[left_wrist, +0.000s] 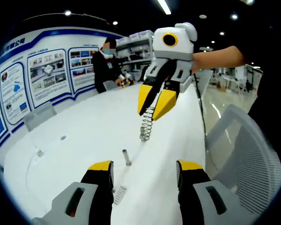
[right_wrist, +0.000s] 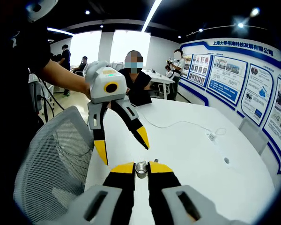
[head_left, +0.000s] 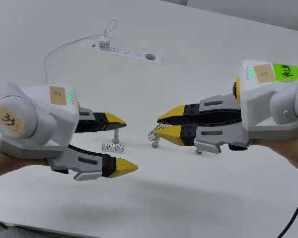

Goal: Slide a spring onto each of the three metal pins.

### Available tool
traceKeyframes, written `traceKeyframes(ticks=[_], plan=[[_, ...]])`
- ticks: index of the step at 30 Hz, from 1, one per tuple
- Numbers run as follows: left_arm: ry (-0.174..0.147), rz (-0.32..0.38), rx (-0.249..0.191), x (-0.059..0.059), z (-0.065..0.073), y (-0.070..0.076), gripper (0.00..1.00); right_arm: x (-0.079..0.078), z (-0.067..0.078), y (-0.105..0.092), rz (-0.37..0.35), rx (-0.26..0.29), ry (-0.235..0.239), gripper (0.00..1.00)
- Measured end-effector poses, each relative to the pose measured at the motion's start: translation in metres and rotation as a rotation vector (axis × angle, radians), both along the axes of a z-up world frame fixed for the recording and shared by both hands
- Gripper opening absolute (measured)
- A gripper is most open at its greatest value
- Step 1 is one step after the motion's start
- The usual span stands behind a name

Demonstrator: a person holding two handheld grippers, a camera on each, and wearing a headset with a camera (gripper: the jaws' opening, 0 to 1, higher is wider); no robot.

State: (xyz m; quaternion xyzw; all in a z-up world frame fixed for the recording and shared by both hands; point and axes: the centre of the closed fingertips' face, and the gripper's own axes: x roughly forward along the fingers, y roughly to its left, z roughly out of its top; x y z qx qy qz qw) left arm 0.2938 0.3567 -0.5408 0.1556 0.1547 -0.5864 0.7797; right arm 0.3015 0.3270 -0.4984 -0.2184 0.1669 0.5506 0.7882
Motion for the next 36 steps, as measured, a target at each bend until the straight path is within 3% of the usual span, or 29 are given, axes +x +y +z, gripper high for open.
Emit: traceKeyframes(ticks=[5, 10, 21, 27, 33, 36], plan=[[0.013, 0.053, -0.046, 0.010, 0.011, 0.009, 0.65, 0.014, -0.001, -0.011, -0.042, -0.013, -0.003, 0.10], [0.020, 0.087, -0.055, 0.017, 0.014, 0.017, 0.70, 0.027, -0.004, -0.019, -0.082, -0.022, -0.004, 0.10], [0.021, 0.177, -0.094, 0.033, 0.015, 0.028, 0.85, 0.055, -0.025, -0.032, -0.171, -0.069, 0.032, 0.10], [0.041, 0.199, -0.132, 0.036, 0.018, 0.032, 0.90, 0.064, -0.035, -0.036, -0.196, -0.088, 0.050, 0.10], [0.044, 0.255, -0.143, 0.042, 0.016, 0.039, 1.00, 0.073, -0.043, -0.037, -0.229, -0.089, 0.056, 0.10], [0.050, 0.260, -0.142, 0.043, 0.014, 0.042, 1.00, 0.074, -0.046, -0.036, -0.238, -0.081, 0.069, 0.10]])
